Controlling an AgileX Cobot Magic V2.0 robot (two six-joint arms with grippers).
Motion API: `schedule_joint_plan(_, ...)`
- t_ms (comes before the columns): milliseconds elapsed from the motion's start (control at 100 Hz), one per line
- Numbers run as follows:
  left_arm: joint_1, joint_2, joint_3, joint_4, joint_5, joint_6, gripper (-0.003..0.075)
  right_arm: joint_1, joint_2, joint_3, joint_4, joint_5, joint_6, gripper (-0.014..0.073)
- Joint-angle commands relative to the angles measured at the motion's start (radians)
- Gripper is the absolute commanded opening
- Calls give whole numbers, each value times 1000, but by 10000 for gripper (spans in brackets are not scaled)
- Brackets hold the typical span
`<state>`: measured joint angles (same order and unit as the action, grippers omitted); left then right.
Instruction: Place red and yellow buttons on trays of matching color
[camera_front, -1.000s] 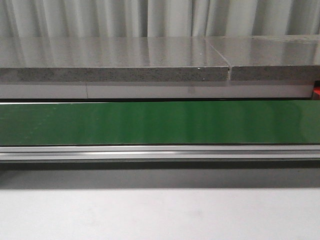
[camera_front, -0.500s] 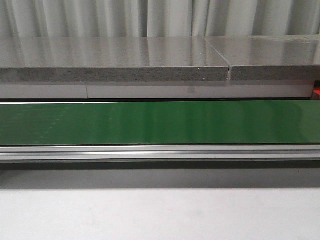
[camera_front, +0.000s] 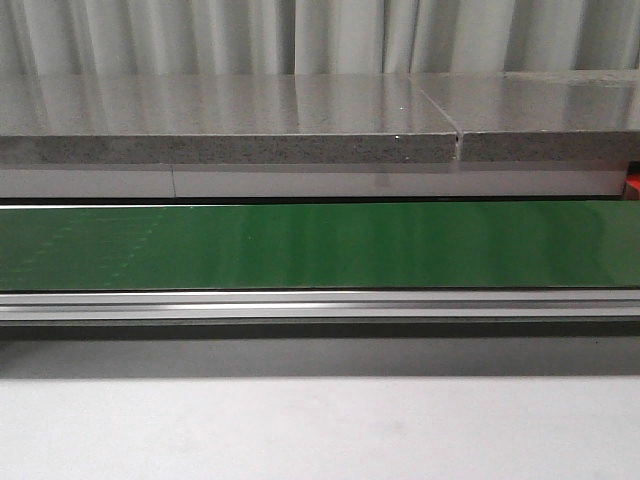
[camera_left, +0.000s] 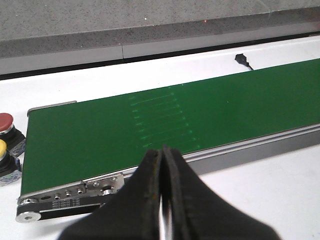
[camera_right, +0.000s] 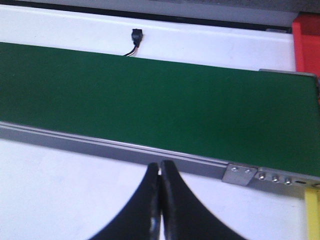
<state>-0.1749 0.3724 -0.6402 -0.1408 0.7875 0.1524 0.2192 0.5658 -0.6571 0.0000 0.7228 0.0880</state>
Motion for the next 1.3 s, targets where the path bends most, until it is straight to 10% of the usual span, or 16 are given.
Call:
schedule_joint_plan(0, -8, 6, -28, -20, -70, -2, -21, 12, -49, 14, 19, -57, -18, -65)
schedule_joint_plan(530, 8, 62, -34, 52, -171, -55, -21, 13, -174, 65, 19, -58, -18, -65)
schedule_joint_plan(970, 215, 435, -199, 74, -191, -249, -13, 13, -174, 65, 19, -58, -18, -65)
schedule_joint_plan(1290, 376, 655, -263, -12, -120, -249, 469, 13, -174, 65, 19, -58, -18, -65)
